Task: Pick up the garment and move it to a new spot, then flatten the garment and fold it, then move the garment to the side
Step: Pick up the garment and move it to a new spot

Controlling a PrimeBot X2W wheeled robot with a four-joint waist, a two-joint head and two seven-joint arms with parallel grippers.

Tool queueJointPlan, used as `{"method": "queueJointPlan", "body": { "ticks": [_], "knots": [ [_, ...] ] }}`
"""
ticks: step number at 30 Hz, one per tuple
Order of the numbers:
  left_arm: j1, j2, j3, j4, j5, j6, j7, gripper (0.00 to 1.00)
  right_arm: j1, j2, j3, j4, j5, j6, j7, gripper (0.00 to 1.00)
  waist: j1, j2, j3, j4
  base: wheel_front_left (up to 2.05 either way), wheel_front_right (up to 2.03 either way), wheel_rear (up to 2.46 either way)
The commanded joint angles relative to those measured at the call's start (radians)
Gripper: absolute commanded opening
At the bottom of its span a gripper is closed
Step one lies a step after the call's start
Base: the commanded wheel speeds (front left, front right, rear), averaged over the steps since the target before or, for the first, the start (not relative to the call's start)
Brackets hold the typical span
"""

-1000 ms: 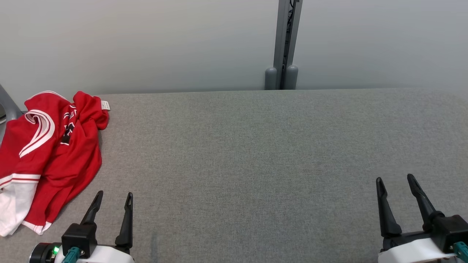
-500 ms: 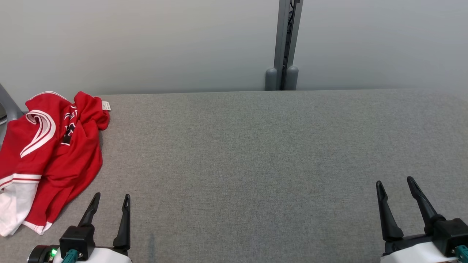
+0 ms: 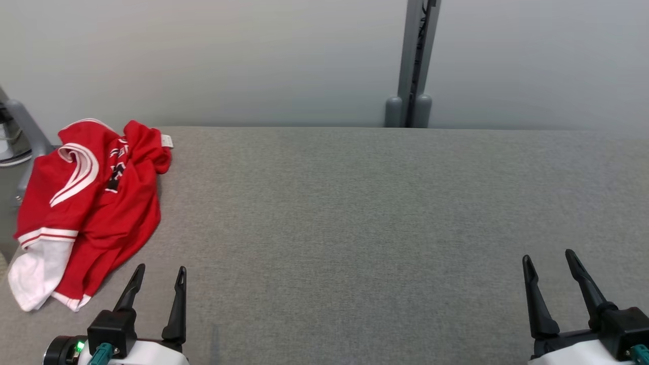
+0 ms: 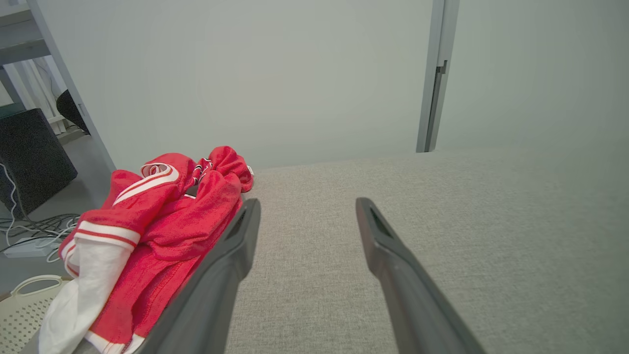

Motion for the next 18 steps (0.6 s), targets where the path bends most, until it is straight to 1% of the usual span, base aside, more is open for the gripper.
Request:
{"method": "queueJointPlan", "body": {
  "ticks": [1, 5, 6, 8, 11, 15, 18],
  "knots": [
    [-0.019, 0.002, 0.0, 0.0, 0.007, -0.001, 0.0, 1.0, 0.012, -0.006, 0.004, -0.002, 0.007, 0.002, -0.005, 1.0, 0.0, 0.0, -0.004, 0.055, 0.0, 0.0, 0.0],
    [-0.016, 0.003, 0.004, 0.005, 0.007, -0.003, 0.0, 1.0, 0.012, -0.006, 0.023, 0.003, 0.014, 0.002, -0.005, 1.0, 0.0, 0.0, -0.008, 0.164, 0.0, 0.0, 0.0],
    [-0.016, 0.003, 0.004, 0.005, 0.007, -0.003, 0.0, 1.0, 0.012, -0.006, 0.023, 0.003, 0.014, 0.002, -0.005, 1.0, 0.0, 0.0, -0.008, 0.164, 0.0, 0.0, 0.0],
    [-0.009, 0.004, 0.01, 0.009, 0.006, -0.001, 0.0, 1.0, 0.006, -0.007, 0.035, 0.005, 0.017, 0.002, -0.005, 1.0, 0.0, 0.0, -0.009, 0.222, 0.0, 0.0, 0.0],
    [0.009, 0.005, 0.024, 0.009, 0.001, 0.003, 0.0, 1.0, -0.008, -0.006, 0.068, 0.01, 0.015, 0.002, -0.005, 1.0, 0.0, 0.0, -0.009, 0.287, 0.0, 0.0, 0.0],
    [0.016, 0.007, 0.036, 0.013, -0.009, -0.002, 0.0, 1.0, -0.025, -0.007, 0.103, 0.017, 0.012, 0.002, -0.005, 1.0, 0.0, 0.0, 0.002, 0.333, 0.0, 0.0, 0.0],
    [-0.011, 0.011, 0.033, 0.033, -0.026, -0.014, 0.0, 1.0, -0.044, -0.007, 0.126, 0.019, 0.006, 0.001, -0.005, 1.0, 0.0, 0.0, 0.029, 0.335, 0.0, 0.0, 0.0]
  ]
}}
